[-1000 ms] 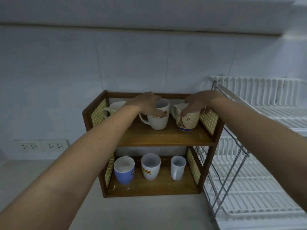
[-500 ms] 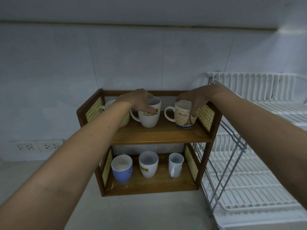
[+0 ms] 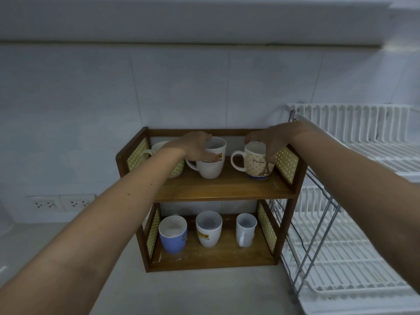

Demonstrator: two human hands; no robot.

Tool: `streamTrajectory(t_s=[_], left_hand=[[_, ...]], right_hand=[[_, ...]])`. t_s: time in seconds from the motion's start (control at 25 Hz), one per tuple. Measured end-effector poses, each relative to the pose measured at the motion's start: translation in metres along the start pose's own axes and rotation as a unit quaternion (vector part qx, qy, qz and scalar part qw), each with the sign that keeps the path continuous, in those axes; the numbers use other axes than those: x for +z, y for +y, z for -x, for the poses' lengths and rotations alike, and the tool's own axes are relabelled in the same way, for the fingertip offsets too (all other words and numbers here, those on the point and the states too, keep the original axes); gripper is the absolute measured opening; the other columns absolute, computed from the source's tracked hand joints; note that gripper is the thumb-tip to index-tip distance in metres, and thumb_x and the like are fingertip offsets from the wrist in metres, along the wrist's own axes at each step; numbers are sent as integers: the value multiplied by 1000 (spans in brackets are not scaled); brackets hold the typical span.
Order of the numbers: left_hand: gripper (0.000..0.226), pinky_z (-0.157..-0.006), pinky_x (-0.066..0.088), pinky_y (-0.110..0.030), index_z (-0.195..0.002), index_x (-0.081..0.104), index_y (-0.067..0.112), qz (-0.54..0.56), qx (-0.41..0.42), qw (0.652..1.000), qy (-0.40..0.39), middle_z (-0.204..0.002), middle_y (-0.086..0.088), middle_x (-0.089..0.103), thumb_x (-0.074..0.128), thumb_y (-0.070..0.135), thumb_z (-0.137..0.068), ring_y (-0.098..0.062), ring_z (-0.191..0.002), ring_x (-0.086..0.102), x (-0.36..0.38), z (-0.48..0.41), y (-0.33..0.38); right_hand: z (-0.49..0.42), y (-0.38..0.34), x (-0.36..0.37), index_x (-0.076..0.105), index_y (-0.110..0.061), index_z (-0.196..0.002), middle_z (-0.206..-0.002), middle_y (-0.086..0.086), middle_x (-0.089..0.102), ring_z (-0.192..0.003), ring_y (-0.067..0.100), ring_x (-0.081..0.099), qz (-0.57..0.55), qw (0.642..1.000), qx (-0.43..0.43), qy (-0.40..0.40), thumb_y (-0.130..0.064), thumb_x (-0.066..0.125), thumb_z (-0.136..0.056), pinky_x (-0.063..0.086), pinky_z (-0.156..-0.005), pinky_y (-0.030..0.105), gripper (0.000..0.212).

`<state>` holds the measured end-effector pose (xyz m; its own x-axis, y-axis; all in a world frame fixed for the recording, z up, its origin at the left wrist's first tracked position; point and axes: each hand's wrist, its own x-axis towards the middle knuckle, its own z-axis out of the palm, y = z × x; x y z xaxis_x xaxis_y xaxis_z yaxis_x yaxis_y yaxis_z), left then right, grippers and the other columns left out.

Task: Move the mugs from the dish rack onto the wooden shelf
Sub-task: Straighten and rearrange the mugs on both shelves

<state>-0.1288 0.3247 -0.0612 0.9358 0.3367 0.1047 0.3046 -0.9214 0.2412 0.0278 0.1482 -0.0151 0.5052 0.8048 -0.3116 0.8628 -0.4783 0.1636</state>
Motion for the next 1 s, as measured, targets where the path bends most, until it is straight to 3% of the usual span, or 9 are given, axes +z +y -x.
streamTrajectory(t_s=[0.4,0.48,0.56,0.64,0.72,0.76,0.84,0.92,1.0], left_hand=[[98,-112,24,-36,-152,17,17,61,11,998,-5,-160,-4,19,64,60,-77,-23,-144,22,10,2,-6],[92,-114,21,-40,-152,15,23,71,10,996,50,-161,-3,14,59,61,-81,-22,-146,16,10,16,-9],[71,-113,29,-37,-148,27,25,101,62,976,182,-155,-2,28,55,51,-88,-15,-139,28,21,44,-12],[45,-100,43,-29,-135,48,19,74,198,933,292,-132,-5,51,54,33,-92,-8,-118,46,42,81,-14],[27,-85,48,-26,-116,62,11,-4,330,899,287,-109,-7,64,56,21,-91,-12,-99,57,72,114,-19],[21,-77,50,-27,-106,66,10,-46,375,891,252,-99,-7,68,57,17,-89,-17,-89,60,89,126,-24],[16,-69,53,-34,-97,69,10,-108,370,911,147,-89,-6,71,58,16,-87,-23,-81,64,118,137,-34],[28,-84,52,-38,-115,65,16,-91,206,973,45,-112,-5,69,56,19,-89,-23,-103,62,139,133,-50],[52,-102,43,-43,-140,43,24,-60,0,997,-54,-143,-8,48,57,24,-90,-26,-128,48,152,121,-71]], right_hand=[[13,-13,2,13,-31,-150,-153,10,32,-134,31,38,0,1000,24,8,-17,75,-77,42,-104,45,97],[22,-27,14,14,-30,-151,-152,9,33,-133,31,39,-47,993,23,104,-21,69,-83,42,-102,39,88],[34,-48,41,36,-25,-144,-139,10,48,-120,30,50,-130,954,6,269,-24,63,-86,45,-90,35,63],[48,-73,81,61,-19,-116,-108,7,64,-95,26,62,-190,875,-36,444,-27,58,-83,50,-75,33,34],[61,-101,125,66,-20,-91,-77,0,68,-69,20,64,-204,823,-91,522,-29,56,-79,50,-55,27,18],[63,-114,146,66,-21,-84,-68,-2,68,-60,18,64,-196,821,-106,526,-29,57,-78,46,-48,24,13],[56,-136,182,65,-22,-82,-65,-3,67,-59,20,65,-192,871,-111,438,-28,60,-79,40,-47,21,8],[33,-145,204,63,-27,-89,-76,-5,66,-76,20,67,-223,934,-61,271,-29,58,-85,42,-53,24,7],[3,-146,212,58,-24,-118,-103,1,67,-100,23,64,-236,963,-16,131,-30,56,-89,53,-72,33,29]])
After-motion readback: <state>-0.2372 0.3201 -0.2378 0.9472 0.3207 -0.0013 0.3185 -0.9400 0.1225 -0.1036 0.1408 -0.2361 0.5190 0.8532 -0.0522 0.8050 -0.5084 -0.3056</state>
